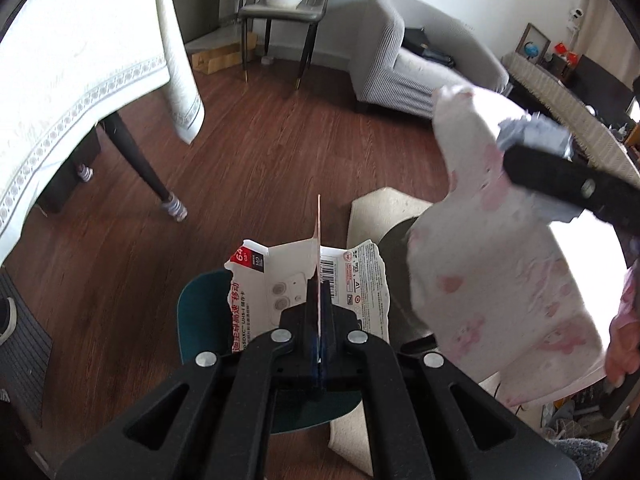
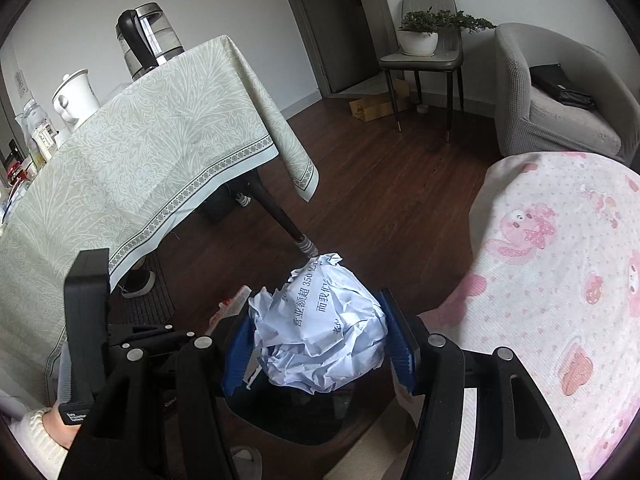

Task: Collect trash
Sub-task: 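Drop the paper box into the teal bin with the left tool while the right tool drops the crumpled paper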

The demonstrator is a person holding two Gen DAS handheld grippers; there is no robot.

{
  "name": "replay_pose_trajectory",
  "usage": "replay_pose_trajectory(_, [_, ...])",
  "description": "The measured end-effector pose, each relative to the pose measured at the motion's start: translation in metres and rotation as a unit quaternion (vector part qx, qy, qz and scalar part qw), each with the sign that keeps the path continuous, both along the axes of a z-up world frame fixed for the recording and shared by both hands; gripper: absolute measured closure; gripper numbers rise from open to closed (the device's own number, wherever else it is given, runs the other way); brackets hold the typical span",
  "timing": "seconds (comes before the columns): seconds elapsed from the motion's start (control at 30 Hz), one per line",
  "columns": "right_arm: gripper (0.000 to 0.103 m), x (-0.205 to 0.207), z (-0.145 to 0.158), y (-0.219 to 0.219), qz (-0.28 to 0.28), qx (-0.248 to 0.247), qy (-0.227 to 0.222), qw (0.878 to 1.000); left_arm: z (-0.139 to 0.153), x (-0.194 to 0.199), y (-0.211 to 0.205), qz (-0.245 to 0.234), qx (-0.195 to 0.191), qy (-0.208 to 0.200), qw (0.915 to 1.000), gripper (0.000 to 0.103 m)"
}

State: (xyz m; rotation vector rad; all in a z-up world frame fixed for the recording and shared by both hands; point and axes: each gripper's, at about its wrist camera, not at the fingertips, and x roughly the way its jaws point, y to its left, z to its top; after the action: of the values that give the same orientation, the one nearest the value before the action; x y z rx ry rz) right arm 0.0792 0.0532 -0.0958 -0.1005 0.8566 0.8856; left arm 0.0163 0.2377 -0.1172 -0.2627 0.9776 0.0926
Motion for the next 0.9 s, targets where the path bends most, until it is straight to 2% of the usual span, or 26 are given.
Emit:
replay_pose_trajectory(0.43, [0.044, -0.002, -0.016, 0.040, 0.023, -0.015, 0.019, 0.999, -0.066, -0.006, 0.023, 0.007, -0.001, 0.100, 0.9949, 0.101])
replay_pose_trajectory(0.53, [0.044, -0.002, -0.021, 0.050, 0.027, -0.023, 0.024, 0.999, -0.074, -0.010, 0.027, 0.009, -0.010, 0.115, 0.9933, 0.097])
replay_pose_trajectory(0.63, [0.044, -0.002, -0.027, 0.057, 0.031, -0.031, 0.029, 0.999, -0.075, -0.014, 0.036, 0.020, -0.010, 0.120, 0.9925, 0.086])
replay_pose_trajectory(0.7, [0.044, -0.002, -0.032, 0.061, 0.033, -0.036, 0.032, 0.998, -0.070, -0.017, 0.040, 0.024, -0.006, 0.114, 0.9931, 0.071])
replay_pose_trajectory(0.9, [0.044, -0.003, -0.046, 0.077, 0.040, -0.054, 0.040, 0.997, -0.052, -0.029, 0.052, 0.031, -0.004, 0.080, 0.9963, 0.049])
